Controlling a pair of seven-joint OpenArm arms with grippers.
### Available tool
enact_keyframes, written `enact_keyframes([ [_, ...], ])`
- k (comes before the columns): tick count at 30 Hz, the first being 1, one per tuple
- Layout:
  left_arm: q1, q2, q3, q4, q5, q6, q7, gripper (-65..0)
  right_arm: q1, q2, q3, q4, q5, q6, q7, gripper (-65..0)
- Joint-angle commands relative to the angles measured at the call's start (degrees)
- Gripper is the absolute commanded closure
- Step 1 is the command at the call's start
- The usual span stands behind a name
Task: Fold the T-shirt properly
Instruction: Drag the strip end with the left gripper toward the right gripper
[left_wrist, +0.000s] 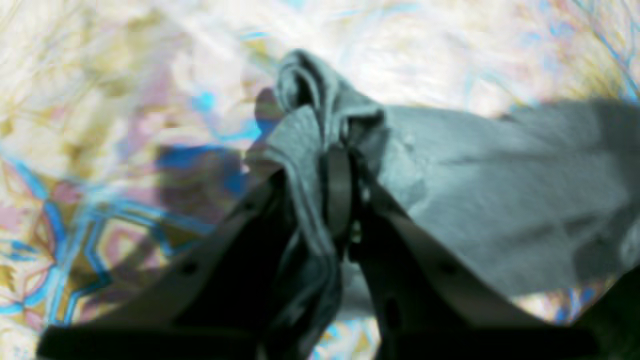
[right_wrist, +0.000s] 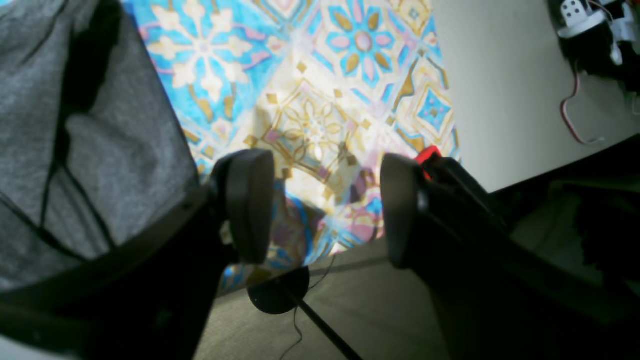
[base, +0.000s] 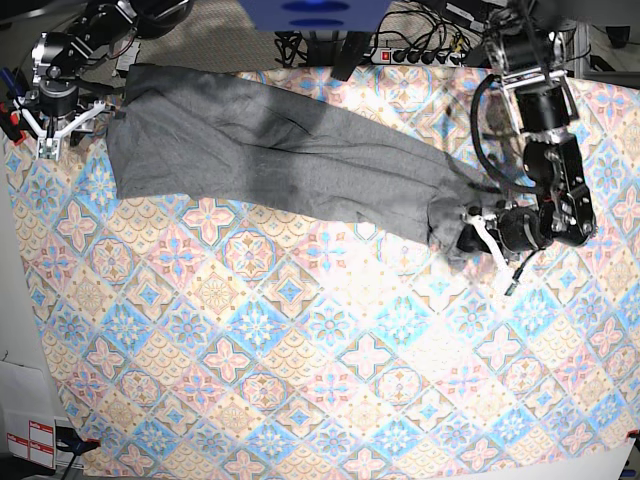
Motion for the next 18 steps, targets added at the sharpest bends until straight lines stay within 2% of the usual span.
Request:
enact_keyframes([
  [1,-0.8,-0.1,-0.2,4.7,-1.0,-0.1,0.3,-3.5,0.2,0.6,0.1,0.9,0.5,-0.5,1.0,-33.4],
  [6,0.2,5.4,1.7,18.8,-1.0,-0.1,8.8,-3.5,0.3,0.6,0.1,0.6,0.5,-0.5,1.0,-33.4],
  [12,1.4,11.4,11.0,29.2,-0.5,-0.1,8.8,-3.5,0.3,0.5,0.0,0.5,0.6,-0.5,1.0,-33.4],
  [16,3.2,14.4,17.2,30.0,-0.6,-0.1,8.8,-3.6,0.3,-0.3,0.0,0.5,0.6,-0.5,1.0,-33.4],
  [18,4.7,14.7,20.4,30.0,-0.7,-0.1,8.8,-3.6,0.3,-0.3,0.0,0.5,0.6,-0.5,1.0,-33.4],
])
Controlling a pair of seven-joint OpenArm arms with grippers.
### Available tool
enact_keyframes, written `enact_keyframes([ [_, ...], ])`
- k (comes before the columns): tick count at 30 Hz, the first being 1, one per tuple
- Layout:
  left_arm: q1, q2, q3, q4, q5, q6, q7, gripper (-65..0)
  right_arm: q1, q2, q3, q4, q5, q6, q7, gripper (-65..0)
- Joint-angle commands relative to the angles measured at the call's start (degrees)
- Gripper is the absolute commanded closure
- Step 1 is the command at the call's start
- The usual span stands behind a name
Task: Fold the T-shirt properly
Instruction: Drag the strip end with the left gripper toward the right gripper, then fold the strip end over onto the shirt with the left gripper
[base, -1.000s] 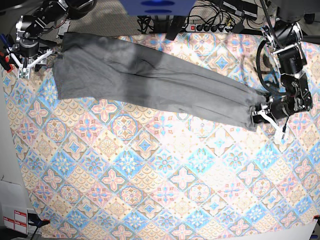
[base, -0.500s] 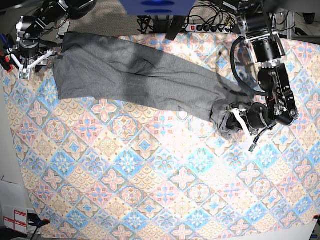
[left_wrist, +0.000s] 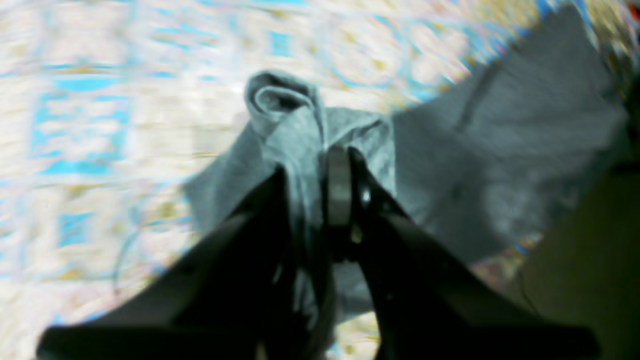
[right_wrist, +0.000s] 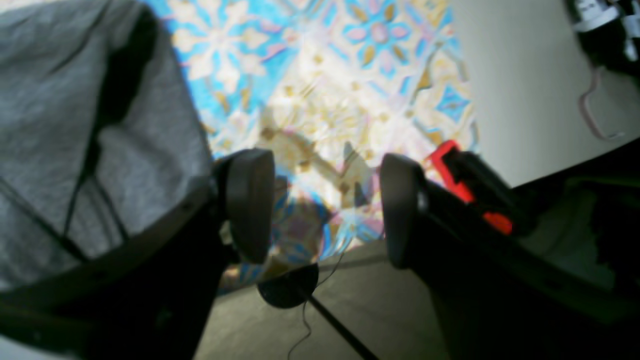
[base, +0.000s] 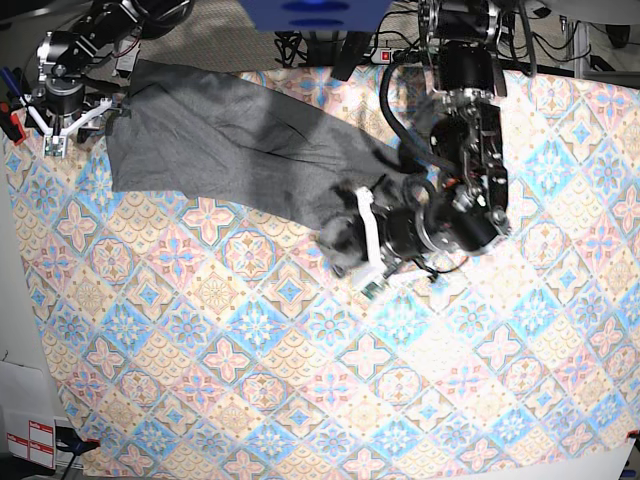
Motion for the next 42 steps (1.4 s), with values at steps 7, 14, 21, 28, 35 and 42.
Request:
enact_keyframes([
  [7,3.1,0.4,9.9,0.9,-1.6,0.0,-0.9,-3.6,0.3,0.7,0.0,1.0,0.7,-0.5,1.2,-33.4],
  [14,2.5,2.0,16.4,-2.0,-1.2,0.0,-0.9,-3.6,0.3,0.7,0.0,1.0,0.7,-0.5,1.2,-33.4],
  [21,-2.6,1.8,24.8,-13.1,-1.1,0.0,-6.0,-3.6,0.3,0.7,0.0,1.0,0.7,-0.5,1.2,-33.4],
  [28,-2.8,1.9,24.0,-13.6,-1.2,0.0,-5.9,-11.6,0.3,0.7,0.0,1.0,0.7,-0.5,1.2,-33.5],
  [35,-2.8,1.6,23.7,-13.6,-1.2,0.0,-6.0,-43.7,1.0,0.7,-0.1,1.0,0.7,-0.5,1.2,-33.7],
  [42,-4.3,1.6,20.6,-13.5,-1.7,0.0,-5.8,-35.5,1.0,0.7,-0.1,1.0,0.7,-0.5,1.2,-33.7],
])
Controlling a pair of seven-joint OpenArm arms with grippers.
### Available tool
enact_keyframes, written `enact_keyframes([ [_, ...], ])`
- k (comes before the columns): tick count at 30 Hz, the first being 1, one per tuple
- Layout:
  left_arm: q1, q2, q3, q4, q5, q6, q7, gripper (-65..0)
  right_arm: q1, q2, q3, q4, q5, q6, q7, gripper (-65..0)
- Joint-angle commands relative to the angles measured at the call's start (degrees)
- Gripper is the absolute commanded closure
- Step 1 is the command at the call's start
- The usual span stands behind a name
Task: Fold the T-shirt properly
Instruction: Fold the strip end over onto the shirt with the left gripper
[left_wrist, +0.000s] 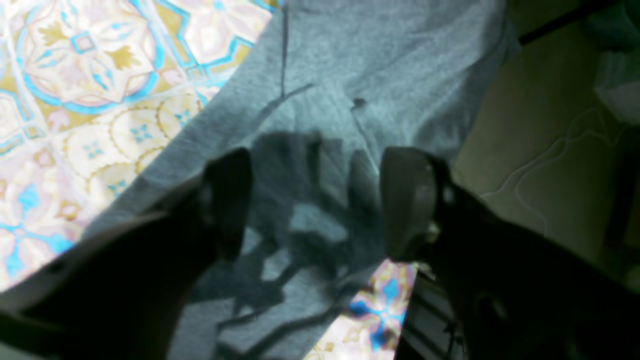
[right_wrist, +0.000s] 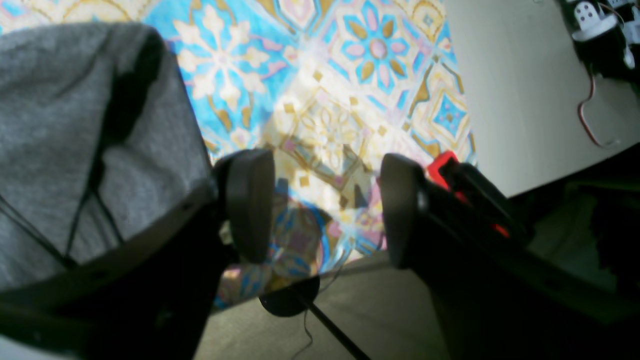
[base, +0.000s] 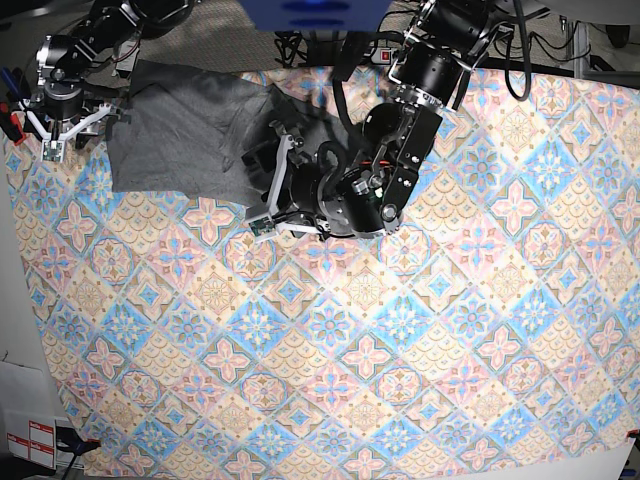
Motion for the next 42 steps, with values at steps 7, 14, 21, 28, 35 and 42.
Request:
enact_keyframes([
  [7,-1.6,-6.6,-13.6,6.7,-5.0,-0.1,3.2,-33.1,0.2,0.6,0.1,1.0,0.5,-0.5,1.1,-33.7],
  [14,3.9,-12.9,-22.9,8.4,-10.4,-0.1,3.9,-44.5,0.2,0.6,-0.1,0.9,0.5,-0.5,1.1,-33.8],
  [21,9.3,-14.3,-26.7,8.1,-9.9,-0.1,3.4,-44.5,-0.2,0.6,-1.8,0.9,0.5,-0.5,0.8,-33.8],
  [28,9.9,-14.3,-27.3,-5.9,-10.0,-0.1,-2.1,-44.4,-0.3,0.6,-1.8,0.9,0.5,-0.5,0.8,-33.8],
  [35,8.6,-14.0,-24.5,-13.0,-10.1,-0.1,-7.0,-44.3,-0.3,0.6,-1.6,0.9,0.5,-0.5,0.9,-33.8],
  [42,5.4,-11.5,-20.7,-14.1,-10.0,-0.1,-7.2,-44.3,-0.3,0.6,-1.6,0.9,0.4,-0.5,0.9,-33.8],
])
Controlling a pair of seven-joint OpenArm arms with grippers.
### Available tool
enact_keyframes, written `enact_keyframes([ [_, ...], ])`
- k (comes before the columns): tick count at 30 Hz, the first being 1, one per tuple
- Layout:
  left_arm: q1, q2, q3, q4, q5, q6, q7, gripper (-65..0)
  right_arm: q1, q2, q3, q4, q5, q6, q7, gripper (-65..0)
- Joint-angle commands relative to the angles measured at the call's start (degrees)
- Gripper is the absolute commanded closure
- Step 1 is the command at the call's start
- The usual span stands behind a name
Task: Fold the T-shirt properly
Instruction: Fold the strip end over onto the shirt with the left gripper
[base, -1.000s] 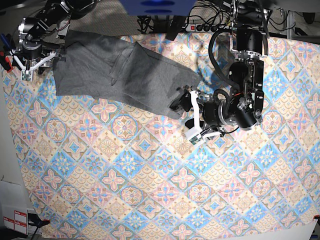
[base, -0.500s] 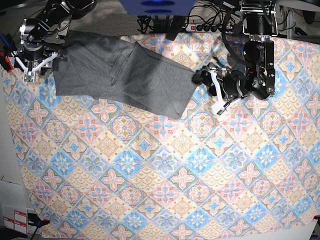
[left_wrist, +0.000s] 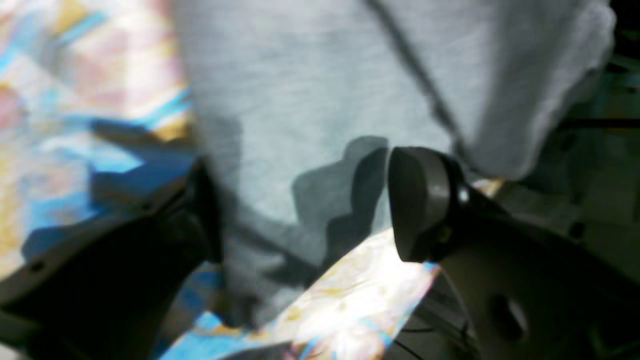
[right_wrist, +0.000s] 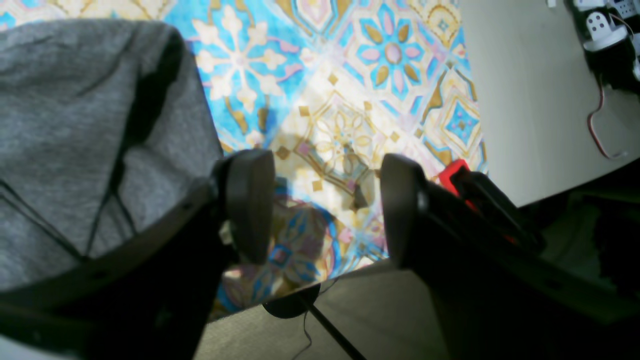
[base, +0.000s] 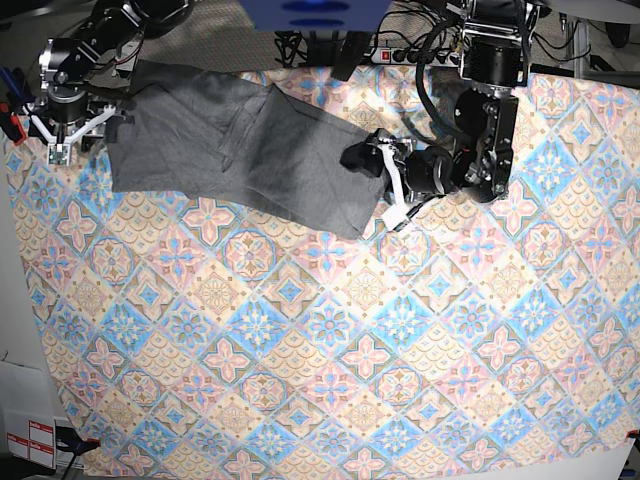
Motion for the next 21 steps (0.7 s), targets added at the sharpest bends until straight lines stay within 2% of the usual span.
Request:
enact_keyframes([
  [1,-1.8,-0.1,-0.2,-0.4,-0.7,-0.2,-0.3,-44.3,0.0,0.6,0.2,0.9,0.6,-0.5,1.2,-33.7],
  [6,-5.2,1.3,0.0,-7.7,-0.5,-0.2,-2.1,-42.6,0.0,0.6,0.3,1.1,0.6,-0.5,0.9,-33.5],
  [8,-6.4,1.3,0.0,-11.0,-0.4,-0.2,-4.4,-34.4,-0.2,0.6,0.4,1.1,0.6,-0.5,0.8,-33.7],
  [11,-9.8,1.3,0.0,-17.5,-0.2,-0.2,-6.3,-14.2,-0.8,0.6,0.4,1.0,0.6,-0.5,0.7,-33.7],
  [13,-12.5,1.6,0.0,-22.3,1.9,-0.2,-7.4,-5.1,-0.8,0.6,0.4,1.0,0.6,-0.5,-0.3,-33.7],
  [17,-18.1,3.0,0.0,-32.6,7.6,-0.2,-12.4,-5.0,-0.3,0.6,0.1,1.0,0.7,-0.5,-4.3,-33.7],
  [21,-22.6,5.9,-0.1,-40.4,11.7,-0.2,-18.0,-4.9,-0.3,0.6,0.0,1.0,1.0,-0.5,-4.4,-33.7],
])
